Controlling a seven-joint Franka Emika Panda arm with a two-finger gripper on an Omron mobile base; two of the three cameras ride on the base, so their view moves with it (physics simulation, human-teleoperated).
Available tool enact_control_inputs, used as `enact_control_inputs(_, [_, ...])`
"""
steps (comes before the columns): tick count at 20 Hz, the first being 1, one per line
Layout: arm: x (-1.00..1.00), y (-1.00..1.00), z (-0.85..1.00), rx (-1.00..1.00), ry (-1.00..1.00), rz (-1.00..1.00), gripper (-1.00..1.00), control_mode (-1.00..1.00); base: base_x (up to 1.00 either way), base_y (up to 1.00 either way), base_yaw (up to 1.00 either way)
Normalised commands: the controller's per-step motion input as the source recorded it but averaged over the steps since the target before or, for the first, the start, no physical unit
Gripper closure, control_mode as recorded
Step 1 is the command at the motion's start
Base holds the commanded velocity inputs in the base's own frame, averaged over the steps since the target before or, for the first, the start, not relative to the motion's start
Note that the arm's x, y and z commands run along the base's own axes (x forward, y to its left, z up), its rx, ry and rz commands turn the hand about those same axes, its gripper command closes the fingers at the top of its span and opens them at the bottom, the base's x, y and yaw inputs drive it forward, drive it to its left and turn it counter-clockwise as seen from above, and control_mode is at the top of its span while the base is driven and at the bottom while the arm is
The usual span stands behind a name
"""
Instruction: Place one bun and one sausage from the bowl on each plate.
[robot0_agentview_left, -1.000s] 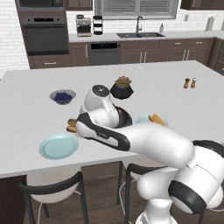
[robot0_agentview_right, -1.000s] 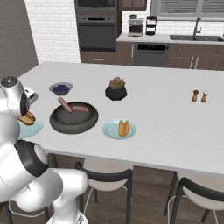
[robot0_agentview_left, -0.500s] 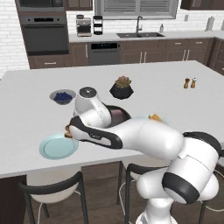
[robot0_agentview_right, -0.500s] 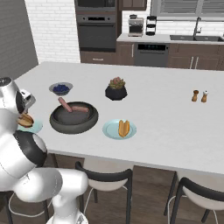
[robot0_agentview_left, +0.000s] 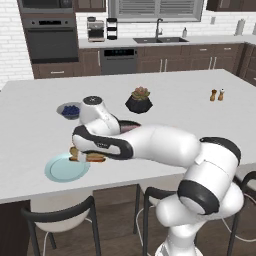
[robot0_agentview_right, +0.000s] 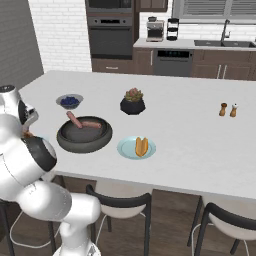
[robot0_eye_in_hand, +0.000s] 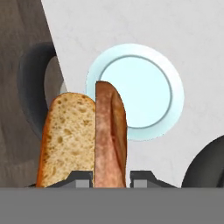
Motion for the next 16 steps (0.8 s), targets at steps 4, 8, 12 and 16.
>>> enact_control_inputs(4, [0.14, 0.32, -0.30, 0.00, 0.00, 0.01, 1.00, -1.00, 0.00, 0.00, 0.00])
enact_control_inputs(8, [0.32, 0.50, -0.34, 0.00, 0.00, 0.04, 1.00, -1.00, 0.00, 0.00, 0.00])
enact_control_inputs(12, [0.38, 0.24, 0.00, 0.00, 0.00, 0.01, 1.00, -1.00, 0.00, 0.00, 0.00])
enact_control_inputs(16, [0.76, 0.15, -0.06, 0.00, 0.00, 0.00, 1.00, -1.00, 0.00, 0.00, 0.00])
